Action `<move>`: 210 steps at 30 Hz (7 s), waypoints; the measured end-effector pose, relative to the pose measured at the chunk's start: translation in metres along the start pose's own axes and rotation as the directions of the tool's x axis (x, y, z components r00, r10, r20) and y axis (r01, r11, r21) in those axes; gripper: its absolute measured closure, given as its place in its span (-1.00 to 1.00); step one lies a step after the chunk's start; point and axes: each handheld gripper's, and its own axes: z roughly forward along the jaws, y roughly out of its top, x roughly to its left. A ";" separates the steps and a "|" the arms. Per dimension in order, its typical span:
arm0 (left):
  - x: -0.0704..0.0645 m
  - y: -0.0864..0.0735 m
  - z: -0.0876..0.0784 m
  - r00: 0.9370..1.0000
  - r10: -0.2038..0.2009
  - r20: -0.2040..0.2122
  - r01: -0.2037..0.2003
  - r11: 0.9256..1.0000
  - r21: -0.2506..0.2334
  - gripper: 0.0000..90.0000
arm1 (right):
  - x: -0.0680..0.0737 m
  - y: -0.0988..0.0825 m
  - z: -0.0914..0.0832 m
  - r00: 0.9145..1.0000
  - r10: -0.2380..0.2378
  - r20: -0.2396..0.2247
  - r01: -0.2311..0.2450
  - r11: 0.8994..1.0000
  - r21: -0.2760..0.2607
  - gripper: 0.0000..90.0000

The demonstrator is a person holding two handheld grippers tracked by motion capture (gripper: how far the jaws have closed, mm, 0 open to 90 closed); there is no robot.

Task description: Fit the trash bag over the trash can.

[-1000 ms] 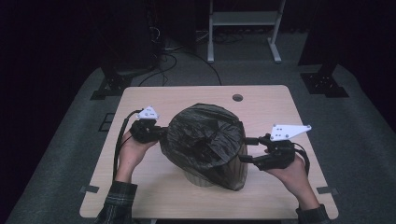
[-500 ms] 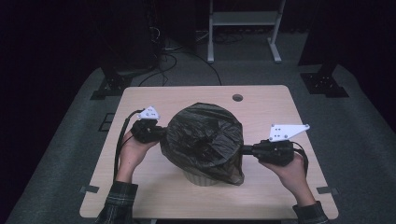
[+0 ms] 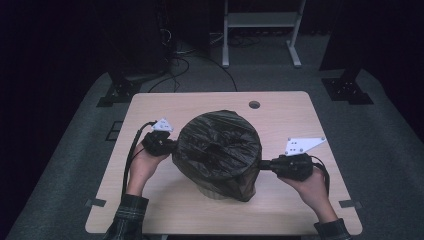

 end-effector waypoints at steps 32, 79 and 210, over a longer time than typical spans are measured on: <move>0.009 -0.004 0.025 1.000 -0.024 -0.006 0.024 0.998 0.056 0.99 | -0.026 -0.017 0.010 0.987 0.043 0.156 -0.066 0.987 0.145 1.00; 0.012 -0.017 -0.020 1.000 -0.012 -0.003 0.011 0.988 -0.153 -0.83 | -0.029 -0.024 -0.004 0.987 0.115 0.114 -0.122 0.991 0.051 -0.46; -0.062 -0.130 0.000 0.982 0.148 0.117 -0.149 0.989 0.003 -1.00 | 0.025 0.174 0.151 0.969 -0.173 -0.176 0.219 0.932 0.289 -0.80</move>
